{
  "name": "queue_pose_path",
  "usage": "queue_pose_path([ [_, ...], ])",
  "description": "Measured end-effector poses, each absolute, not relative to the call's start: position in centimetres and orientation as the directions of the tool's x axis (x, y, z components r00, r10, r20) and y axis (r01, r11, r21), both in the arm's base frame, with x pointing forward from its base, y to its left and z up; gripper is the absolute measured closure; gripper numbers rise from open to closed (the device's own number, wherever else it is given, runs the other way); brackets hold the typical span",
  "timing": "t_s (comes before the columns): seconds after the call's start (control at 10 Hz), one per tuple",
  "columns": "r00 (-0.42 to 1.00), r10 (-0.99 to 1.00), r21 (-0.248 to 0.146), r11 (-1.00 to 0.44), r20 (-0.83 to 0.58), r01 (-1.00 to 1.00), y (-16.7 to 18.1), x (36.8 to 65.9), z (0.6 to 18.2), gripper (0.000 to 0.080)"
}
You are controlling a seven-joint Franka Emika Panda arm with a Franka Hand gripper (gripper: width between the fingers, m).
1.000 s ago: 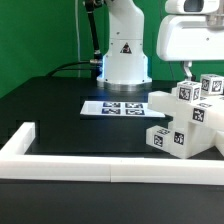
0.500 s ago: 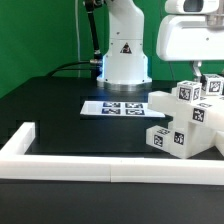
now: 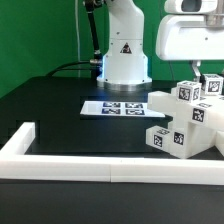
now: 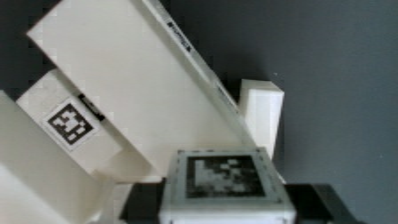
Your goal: Assemble chair
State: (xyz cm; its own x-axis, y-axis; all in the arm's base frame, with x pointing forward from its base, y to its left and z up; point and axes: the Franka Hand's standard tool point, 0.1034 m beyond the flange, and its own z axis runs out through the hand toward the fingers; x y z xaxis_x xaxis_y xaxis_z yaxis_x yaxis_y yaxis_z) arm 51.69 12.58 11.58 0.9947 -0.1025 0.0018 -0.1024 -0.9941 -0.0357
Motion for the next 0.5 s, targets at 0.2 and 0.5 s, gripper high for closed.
queue_pose_path([
  [0.2,0.969,-0.248,-0.051,-0.967,-0.002,-0.248,12.59,51.71,11.53,0.0512],
  [0.5,0.883,-0.469,-0.054,-0.882,-0.011,-0.469,12.73,51.75,11.52,0.0512],
])
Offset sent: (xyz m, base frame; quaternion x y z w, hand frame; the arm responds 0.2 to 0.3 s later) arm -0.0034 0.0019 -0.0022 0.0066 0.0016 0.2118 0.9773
